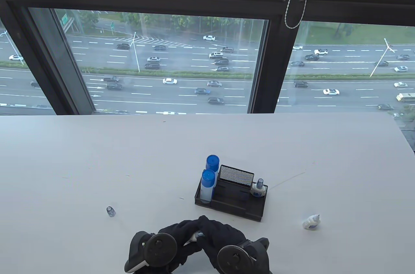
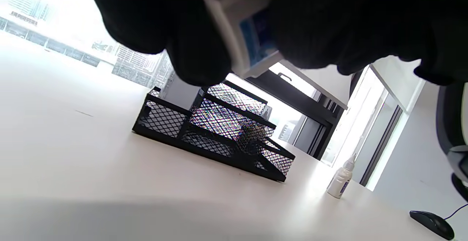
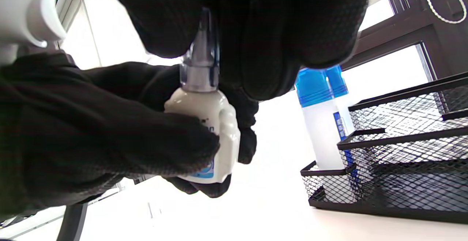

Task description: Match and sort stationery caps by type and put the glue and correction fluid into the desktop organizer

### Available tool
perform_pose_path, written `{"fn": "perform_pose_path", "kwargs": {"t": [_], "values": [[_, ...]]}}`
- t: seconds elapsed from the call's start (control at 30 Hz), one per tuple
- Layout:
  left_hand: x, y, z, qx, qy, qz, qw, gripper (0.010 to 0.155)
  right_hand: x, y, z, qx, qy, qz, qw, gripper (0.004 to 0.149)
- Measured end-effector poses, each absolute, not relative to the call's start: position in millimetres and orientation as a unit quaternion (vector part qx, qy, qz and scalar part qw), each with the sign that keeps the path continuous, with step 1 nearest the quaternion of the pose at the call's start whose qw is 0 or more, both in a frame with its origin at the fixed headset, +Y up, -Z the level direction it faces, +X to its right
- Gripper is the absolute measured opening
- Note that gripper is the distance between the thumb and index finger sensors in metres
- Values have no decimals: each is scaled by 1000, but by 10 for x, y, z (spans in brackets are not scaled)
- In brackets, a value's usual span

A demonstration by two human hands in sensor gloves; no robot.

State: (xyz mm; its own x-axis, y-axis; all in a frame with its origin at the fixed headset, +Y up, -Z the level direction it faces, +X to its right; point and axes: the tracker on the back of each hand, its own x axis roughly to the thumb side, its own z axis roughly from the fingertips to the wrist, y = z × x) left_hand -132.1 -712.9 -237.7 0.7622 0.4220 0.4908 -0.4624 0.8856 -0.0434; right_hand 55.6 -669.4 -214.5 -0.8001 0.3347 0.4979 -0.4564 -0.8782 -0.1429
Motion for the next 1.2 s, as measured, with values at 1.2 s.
{"fn": "perform_pose_path", "kwargs": {"t": [1.2], "values": [[-1491, -7172, -2419, 58, -215, 127, 967, 71, 1563, -6762, -3290, -29, -86, 994, 54, 49]]}}
